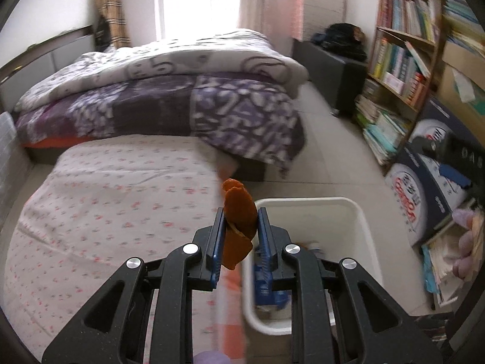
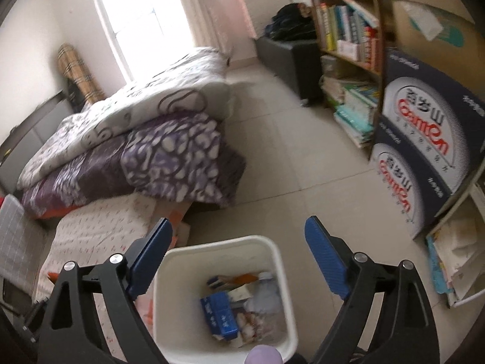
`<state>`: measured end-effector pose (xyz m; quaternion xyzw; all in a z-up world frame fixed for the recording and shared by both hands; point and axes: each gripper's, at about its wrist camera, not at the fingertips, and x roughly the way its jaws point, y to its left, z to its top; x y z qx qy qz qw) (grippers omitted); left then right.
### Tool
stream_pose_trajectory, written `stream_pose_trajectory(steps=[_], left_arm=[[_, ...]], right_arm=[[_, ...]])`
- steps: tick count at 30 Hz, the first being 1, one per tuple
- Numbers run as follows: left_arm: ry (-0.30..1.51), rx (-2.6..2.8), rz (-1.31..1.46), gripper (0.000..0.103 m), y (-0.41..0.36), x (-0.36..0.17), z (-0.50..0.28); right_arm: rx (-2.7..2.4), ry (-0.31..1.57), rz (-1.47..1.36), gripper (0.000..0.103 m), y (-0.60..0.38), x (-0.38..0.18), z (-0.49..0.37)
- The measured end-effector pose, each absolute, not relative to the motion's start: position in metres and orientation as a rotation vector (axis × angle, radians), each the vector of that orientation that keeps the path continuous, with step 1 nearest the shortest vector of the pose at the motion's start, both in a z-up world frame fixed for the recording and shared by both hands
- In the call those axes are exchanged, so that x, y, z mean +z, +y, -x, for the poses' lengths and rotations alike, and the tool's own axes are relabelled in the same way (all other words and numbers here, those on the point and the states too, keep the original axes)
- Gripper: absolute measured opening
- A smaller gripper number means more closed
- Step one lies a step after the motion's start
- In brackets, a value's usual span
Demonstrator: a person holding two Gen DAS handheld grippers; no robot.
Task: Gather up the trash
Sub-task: 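Open both tools above the white bin to drop the peels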
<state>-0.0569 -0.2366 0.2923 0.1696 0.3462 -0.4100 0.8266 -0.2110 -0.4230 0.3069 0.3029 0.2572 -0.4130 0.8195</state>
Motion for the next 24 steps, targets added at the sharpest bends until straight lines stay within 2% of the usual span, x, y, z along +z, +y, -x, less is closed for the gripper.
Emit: stream_pose_trajectory(steps=[4,5,6,7,8,11,16,19,24], left_arm=[[0.770,-0.940,-0.366,0.023,-0.265,0.284,0.078],[0.774,-0.954,-0.371,0.027,-0.270,0.283,0.082],[0.777,-0.963,-0.373,0.033,-0.275,0.283,0.086],[0.785,-0.975,-0.369,0.052,-0.279,0.283,0.088],[0.792,-0.981,-0.367,0.066,-0.282,0.283,0.090],[0.794,-0.978,-0.368,0.081,-0.282,0.286,0.095],[0.741,-0.925,-0.395,0.091,-0.257,0.294,0.100],[0.695,-0.863,-0.383,0.096,-0.230,0.300,0.102],[0.657,-0.785,-0.346,0.096,-0.189,0.309,0.106]], right_arm=[[-0.917,0.507,-0.652,0.087,-0.433,0.315,0.228],[-0.927,0.496,-0.650,0.087,-0.435,0.318,0.231],[-0.933,0.488,-0.647,0.087,-0.435,0.320,0.233],[-0.943,0.477,-0.640,0.087,-0.436,0.323,0.235],[-0.948,0.472,-0.636,0.088,-0.436,0.325,0.237],[-0.970,0.457,-0.612,0.091,-0.434,0.332,0.239],[-0.986,0.480,-0.551,0.092,-0.417,0.340,0.237],[-0.972,0.491,-0.522,0.095,-0.393,0.340,0.238],[-0.930,0.528,-0.458,0.096,-0.342,0.329,0.235]])
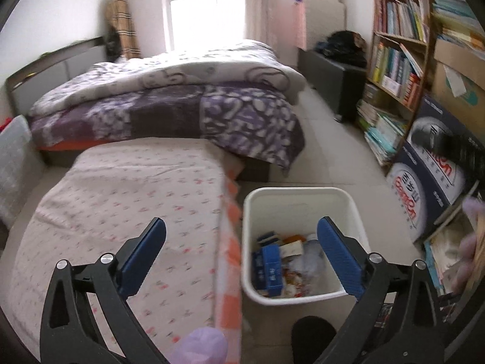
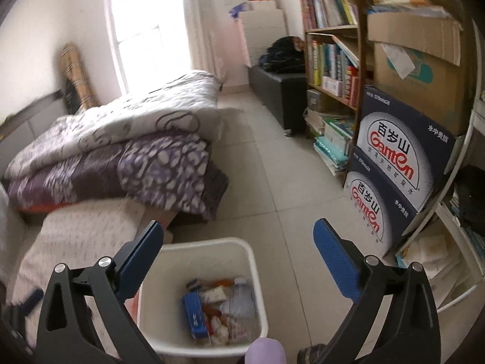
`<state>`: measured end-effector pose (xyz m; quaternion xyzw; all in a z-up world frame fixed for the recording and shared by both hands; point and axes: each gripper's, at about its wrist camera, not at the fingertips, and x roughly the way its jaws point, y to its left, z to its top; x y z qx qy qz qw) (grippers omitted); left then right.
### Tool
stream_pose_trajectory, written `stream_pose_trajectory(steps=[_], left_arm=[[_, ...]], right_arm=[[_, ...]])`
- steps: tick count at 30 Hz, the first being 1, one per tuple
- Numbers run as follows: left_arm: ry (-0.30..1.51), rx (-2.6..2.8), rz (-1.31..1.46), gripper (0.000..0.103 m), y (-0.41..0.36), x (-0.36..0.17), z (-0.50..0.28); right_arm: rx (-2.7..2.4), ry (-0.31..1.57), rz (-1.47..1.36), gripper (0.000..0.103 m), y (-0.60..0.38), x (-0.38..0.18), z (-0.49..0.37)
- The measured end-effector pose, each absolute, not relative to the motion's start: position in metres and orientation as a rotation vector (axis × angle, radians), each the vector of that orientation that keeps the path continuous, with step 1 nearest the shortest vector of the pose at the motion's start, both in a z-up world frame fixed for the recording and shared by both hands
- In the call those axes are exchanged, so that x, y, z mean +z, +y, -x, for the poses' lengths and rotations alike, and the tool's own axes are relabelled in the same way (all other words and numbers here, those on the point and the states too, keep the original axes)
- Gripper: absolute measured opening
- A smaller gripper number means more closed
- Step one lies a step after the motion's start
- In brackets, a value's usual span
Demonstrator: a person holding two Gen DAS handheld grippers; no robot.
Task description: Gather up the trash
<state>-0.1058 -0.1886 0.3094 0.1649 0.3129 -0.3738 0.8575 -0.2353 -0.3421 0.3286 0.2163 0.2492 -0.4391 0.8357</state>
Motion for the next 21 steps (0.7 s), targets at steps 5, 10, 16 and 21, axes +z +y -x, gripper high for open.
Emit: stream_pose_trajectory(steps=[5,10,16,21], left_arm=[[0.620,-0.703,-0.279,0.096,-0.146,0.315,0.102],[0.611,-0.678,-0.236,0.096,-0.116,0.312,0.095],[0.570,-0.646,-0.247,0.096,-0.098,0.307,0.092],[0.548,-0.631,-0.248,0.096,-0.092,0.309,0.092]], right_arm=[[-0.888,0.534,-0.457,0.096,-0.299,0.308,0.232],[-0.851,0.488,-0.417,0.096,-0.267,0.301,0.224],[-0.843,0.476,-0.341,0.096,-0.249,0.295,0.211],[-0.838,0.468,-0.321,0.096,-0.245,0.294,0.208]])
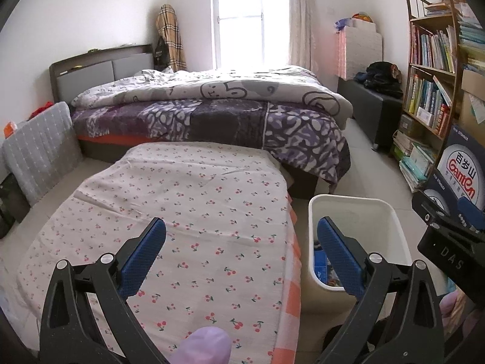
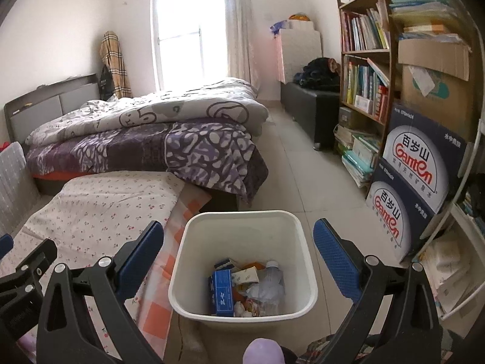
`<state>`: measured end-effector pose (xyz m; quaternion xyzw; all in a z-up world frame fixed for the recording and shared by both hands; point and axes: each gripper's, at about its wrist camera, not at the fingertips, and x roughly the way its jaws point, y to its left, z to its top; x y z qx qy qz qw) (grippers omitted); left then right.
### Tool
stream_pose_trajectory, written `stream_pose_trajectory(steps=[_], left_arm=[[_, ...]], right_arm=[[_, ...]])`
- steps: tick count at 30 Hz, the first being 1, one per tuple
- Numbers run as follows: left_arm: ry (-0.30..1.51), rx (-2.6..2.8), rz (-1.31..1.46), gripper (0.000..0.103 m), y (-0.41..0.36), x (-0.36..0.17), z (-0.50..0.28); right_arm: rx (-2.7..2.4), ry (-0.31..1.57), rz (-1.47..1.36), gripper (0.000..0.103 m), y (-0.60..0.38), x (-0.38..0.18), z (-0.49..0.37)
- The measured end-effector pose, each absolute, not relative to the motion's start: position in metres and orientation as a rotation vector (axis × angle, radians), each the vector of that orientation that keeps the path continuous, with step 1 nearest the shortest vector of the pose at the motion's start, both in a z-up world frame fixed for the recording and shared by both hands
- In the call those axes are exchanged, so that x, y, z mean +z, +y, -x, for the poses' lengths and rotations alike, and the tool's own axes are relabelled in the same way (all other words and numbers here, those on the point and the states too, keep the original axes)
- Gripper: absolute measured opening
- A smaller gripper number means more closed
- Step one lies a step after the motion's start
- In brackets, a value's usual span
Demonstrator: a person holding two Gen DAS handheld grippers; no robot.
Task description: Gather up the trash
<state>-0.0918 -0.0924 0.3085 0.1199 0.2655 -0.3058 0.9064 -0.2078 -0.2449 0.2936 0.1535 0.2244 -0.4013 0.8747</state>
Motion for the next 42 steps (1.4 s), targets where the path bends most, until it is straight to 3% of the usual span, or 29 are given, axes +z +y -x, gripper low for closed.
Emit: stream_pose_trajectory(steps=[42], left_arm=[[0.590,-0.614,-0.238,0.096,-0.089,0.295,0.085]], right_arm=[[-0.792,0.524,-0.312,0.096,-0.244,0.282,0.200]])
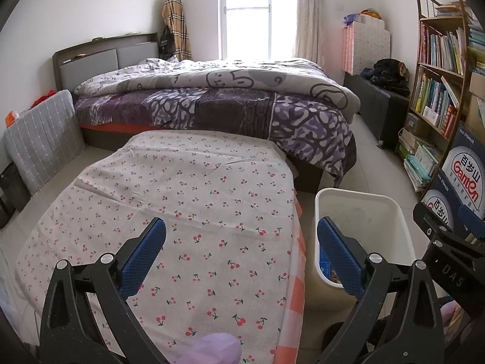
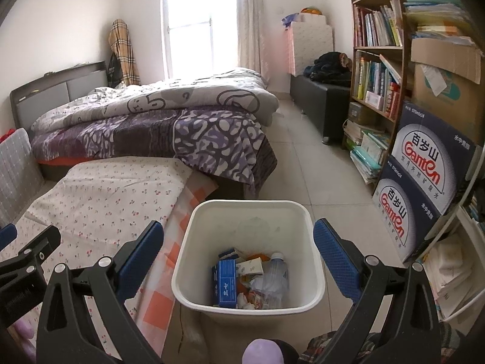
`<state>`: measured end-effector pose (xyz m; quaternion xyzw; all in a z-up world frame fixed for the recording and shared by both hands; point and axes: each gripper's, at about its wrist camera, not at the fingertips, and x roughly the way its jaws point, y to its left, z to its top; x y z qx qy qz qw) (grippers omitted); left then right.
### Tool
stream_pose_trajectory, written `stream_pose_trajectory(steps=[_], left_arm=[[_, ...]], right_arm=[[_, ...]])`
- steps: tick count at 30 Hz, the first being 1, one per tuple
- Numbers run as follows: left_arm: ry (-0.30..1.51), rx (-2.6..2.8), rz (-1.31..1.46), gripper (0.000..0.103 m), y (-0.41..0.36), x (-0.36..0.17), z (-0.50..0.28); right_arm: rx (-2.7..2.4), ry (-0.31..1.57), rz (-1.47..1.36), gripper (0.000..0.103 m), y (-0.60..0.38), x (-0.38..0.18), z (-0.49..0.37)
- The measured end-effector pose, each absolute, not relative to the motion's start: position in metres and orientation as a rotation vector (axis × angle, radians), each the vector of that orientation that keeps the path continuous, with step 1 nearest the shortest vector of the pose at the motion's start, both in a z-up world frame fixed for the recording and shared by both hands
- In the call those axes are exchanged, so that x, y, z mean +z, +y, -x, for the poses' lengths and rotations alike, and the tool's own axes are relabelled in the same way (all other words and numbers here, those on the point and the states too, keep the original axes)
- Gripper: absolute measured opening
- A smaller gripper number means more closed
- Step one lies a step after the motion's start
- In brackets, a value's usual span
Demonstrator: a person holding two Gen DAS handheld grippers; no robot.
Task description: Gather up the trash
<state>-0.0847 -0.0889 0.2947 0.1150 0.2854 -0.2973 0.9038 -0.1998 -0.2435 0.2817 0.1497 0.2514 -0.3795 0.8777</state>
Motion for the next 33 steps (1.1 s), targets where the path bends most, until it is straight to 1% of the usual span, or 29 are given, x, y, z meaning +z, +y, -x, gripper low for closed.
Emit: stream_pose_trajectory(steps=[15,25,33], left_arm=[[0.597,-0.620,-0.229,0.096,-0.0877,0.2930,0.0835],[0.591,-0.646,-0.233,0.092,-0.0891,0.2942,0.0854],[0.567,-0.631,-0.253,0.094,-0.0923,0.2980,0.0893]], right_arm=[[-0.779,0.563,-0.323,0.096,-0.2463,0.2759,0.1968],[-0.780,0.568,-0.328,0.096,-0.2457,0.2743,0.1972],[-0.782,0.564,-0.327,0.096,-0.2455,0.2742,0.1977]])
